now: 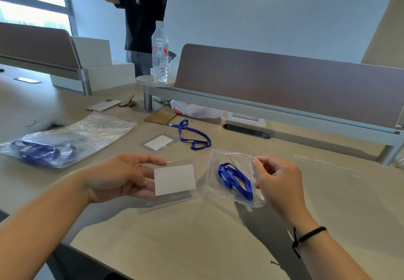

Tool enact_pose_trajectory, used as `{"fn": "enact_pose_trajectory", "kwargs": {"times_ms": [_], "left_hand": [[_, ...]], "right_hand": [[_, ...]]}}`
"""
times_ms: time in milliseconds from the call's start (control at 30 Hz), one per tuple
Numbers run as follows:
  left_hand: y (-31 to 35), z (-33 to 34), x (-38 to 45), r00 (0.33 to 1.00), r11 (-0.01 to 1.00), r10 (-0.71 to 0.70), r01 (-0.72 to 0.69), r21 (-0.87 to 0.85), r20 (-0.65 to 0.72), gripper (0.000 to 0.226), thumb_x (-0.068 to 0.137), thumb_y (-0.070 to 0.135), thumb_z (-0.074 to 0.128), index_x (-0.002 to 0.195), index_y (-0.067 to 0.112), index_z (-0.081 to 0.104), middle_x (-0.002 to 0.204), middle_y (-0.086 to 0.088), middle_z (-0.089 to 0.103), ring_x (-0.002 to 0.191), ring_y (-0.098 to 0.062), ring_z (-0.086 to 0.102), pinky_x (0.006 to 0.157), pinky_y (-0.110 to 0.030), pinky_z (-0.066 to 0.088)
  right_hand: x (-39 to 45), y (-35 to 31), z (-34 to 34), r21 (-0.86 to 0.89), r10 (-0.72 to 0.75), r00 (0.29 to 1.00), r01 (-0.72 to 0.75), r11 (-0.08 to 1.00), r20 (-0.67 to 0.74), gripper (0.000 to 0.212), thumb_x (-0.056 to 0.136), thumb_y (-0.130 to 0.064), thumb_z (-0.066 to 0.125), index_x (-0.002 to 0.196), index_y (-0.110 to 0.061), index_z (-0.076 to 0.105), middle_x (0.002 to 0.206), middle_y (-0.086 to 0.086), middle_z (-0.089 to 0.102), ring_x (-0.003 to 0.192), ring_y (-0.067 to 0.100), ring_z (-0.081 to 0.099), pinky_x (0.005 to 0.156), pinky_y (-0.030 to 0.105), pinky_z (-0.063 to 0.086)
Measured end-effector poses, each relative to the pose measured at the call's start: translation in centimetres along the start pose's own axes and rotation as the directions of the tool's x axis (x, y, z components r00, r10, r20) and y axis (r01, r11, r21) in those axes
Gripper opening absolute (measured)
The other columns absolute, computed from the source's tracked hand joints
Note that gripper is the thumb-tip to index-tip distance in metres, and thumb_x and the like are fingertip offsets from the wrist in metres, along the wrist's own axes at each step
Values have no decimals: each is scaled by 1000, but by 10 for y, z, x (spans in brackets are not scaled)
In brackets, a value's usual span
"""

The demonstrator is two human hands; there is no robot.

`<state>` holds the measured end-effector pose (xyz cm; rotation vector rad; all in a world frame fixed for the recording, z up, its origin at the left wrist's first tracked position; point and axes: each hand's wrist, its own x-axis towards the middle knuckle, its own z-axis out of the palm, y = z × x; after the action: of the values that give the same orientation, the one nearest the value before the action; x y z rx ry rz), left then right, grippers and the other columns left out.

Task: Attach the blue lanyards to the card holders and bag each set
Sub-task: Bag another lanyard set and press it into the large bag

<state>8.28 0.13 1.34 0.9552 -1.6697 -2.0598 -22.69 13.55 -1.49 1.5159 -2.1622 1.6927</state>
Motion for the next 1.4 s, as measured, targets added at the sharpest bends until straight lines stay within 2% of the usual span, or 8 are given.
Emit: {"fn": "enact_pose_trajectory", "kwargs": {"times_ms": [100, 267, 400, 533, 700, 900, 1200, 1400], "left_hand": [[1, -10, -11, 996, 971, -10, 32, -236, 94, 65, 82, -24, 54, 141, 4, 49, 132, -32, 60, 115, -48, 64, 85, -48, 61], [6, 10, -14, 975, 966, -24, 79, -247, 219, 74, 62, -5, 90, 130, -6, 61, 134, -36, 57, 126, -46, 56, 100, -51, 50], [11, 43, -5, 997, 988, -72, 68, -142, -20, 18, 93, -9, 56, 103, -11, 70, 99, -28, 73, 79, -29, 77, 69, -37, 64], [9, 61, 7, 983, 998, -67, 68, -1, -172, 33, 105, -1, 37, 120, -2, 66, 109, -19, 76, 97, -26, 76, 81, -35, 62], [11, 85, 8, 959, 999, 5, -18, -43, -284, 25, 106, 3, 40, 117, 7, 62, 99, -11, 79, 87, -23, 77, 77, -37, 63], [7, 110, 15, 878, 989, 102, -38, 145, -468, 7, 102, 12, 48, 104, 13, 54, 96, -6, 77, 74, -25, 70, 39, -27, 43], [5, 121, 29, 887, 936, 120, 48, 348, -445, 11, 95, 13, 62, 89, 4, 61, 67, -11, 65, 48, -16, 55, 46, -27, 52], [8, 129, 31, 919, 991, -91, 123, 58, -383, 17, 96, 12, 60, 91, -4, 65, 67, -16, 71, 53, -22, 66, 46, -26, 57]], "right_hand": [[0, 0, 0, 7, 5, 1000, -5, 1000, -13, 16, 95, -20, 64, 92, -19, 80, 78, -8, 74, 69, 13, 68, 62, 33, 59], [0, 1, 3, -6, 1, 1000, -1, 1000, -1, 16, 95, -22, 64, 92, -21, 79, 78, -14, 72, 71, 11, 68, 61, 31, 59], [-1, -1, 2, -25, -17, 1000, 17, 1000, -11, 16, 95, -23, 63, 92, -22, 79, 78, -16, 72, 71, 9, 67, 62, 27, 57], [1, 1, 2, -32, -21, 1000, 20, 999, -21, 17, 96, -23, 63, 94, -20, 79, 78, -16, 70, 70, 7, 66, 61, 24, 57], [0, 0, 1, -26, -4, 1000, 3, 1000, -15, 18, 96, -25, 62, 93, -21, 79, 79, -17, 70, 76, 4, 66, 63, 19, 54], [0, -3, -1, 9, -15, 1000, 15, 1000, -11, 18, 95, -25, 63, 85, -34, 75, 76, -24, 69, 76, -1, 66, 63, 19, 56], [-1, -5, -2, 22, -9, 1000, 9, 1000, 18, 17, 96, -28, 62, 97, -24, 78, 81, -20, 70, 78, -3, 67, 60, 11, 53], [0, -7, -5, 40, -15, 1000, 15, 999, 1, 13, 95, -27, 64, 91, -29, 76, 80, -20, 71, 82, -3, 66, 61, 14, 53]]}}
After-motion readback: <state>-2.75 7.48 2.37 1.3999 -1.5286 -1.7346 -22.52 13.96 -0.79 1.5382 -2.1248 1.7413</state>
